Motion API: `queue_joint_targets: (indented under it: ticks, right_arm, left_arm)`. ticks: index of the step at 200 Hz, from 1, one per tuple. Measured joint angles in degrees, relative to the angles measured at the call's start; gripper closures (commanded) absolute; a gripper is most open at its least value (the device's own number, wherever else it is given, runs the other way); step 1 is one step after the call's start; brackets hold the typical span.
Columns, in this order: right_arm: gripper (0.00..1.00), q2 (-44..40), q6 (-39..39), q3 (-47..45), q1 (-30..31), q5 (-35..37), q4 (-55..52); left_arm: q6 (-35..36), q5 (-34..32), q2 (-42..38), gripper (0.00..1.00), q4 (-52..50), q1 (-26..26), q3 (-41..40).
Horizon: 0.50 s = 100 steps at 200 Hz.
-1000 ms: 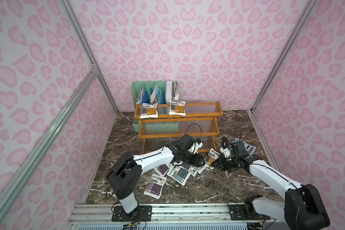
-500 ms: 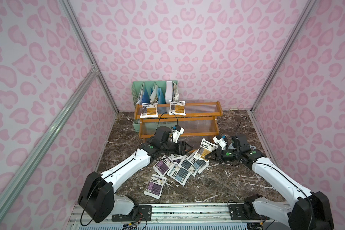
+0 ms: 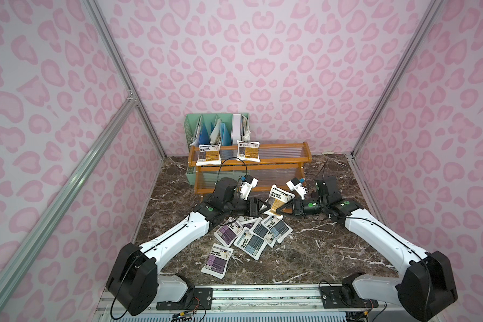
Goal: Place the bagged coffee beans on the shelf by color
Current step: Pick up the bagged coffee beans at the center of the board.
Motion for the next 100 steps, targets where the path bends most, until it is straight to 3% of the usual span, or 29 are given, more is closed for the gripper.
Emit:
queue_joint_targets:
  ticks: [19,35,67,100]
  right_arm:
    - [1.00,0.79,-0.52,0.44,0.09,0.85,-0.31]
    - [1.00,0.81,-0.79,0.57,0.09,1.90,-0.70]
    - [0.61,-0.39,-0.76,0.55,0.15,4.04,-1.42]
    - [0.50,-3.06,0.81,-1.73,0.66,5.40,3.41]
  left_arm:
    - [-1.53,1.09,1.29,0.93,2.93,-0.52,-0.04]
    - [-2.82,1.33,2.51,1.00,3.96,-0.87,0.02]
    - [-6.23,0.96,3.41,1.00,8.26,-1.46,-1.11]
    - [-10.67,-0.48,3.23,1.00,12.98,-1.75,-1.95]
